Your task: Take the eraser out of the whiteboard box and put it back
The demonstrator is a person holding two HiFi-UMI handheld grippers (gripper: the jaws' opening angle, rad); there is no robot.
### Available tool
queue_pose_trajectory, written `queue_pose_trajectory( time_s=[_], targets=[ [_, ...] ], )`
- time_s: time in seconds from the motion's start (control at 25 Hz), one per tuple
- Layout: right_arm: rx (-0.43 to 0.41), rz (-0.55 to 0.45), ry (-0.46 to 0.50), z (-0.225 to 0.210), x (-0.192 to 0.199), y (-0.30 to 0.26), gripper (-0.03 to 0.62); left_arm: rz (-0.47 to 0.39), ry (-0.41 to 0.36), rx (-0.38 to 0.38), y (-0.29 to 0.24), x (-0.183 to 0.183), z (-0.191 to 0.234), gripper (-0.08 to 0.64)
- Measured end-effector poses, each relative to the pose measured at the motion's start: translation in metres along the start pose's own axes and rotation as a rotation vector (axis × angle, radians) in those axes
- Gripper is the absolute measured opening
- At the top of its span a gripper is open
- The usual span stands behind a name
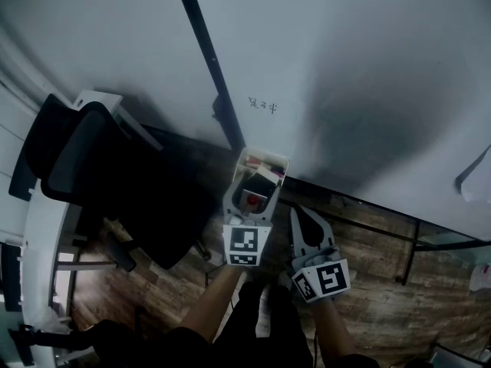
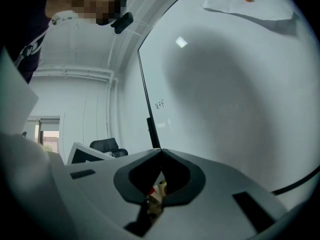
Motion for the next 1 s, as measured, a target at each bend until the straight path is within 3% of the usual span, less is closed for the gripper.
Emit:
queue_pose_trajectory(
  time_s=[0.2, 1.0],
  targets=[
    [0.001, 0.0, -0.001, 0.001, 0.0, 0.002, 0.003, 0.007, -0.031, 0.007, 0.001, 0.0, -0.005, 0.29],
    [0.001, -0.023, 0.011, 0.003, -0.015, 0.004, 0.003, -0.092, 0.012, 0.041, 0.03, -0.036, -0.012, 0.296]
  ],
)
Point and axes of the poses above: the fingertips, and each gripper's own axes: y backward along the fingers, z to its left, x out of its underside, the point moved 7 cm from there along y, backward along the fingers, and after that the axes turned 6 degrees about y, right-handed, at the moved point
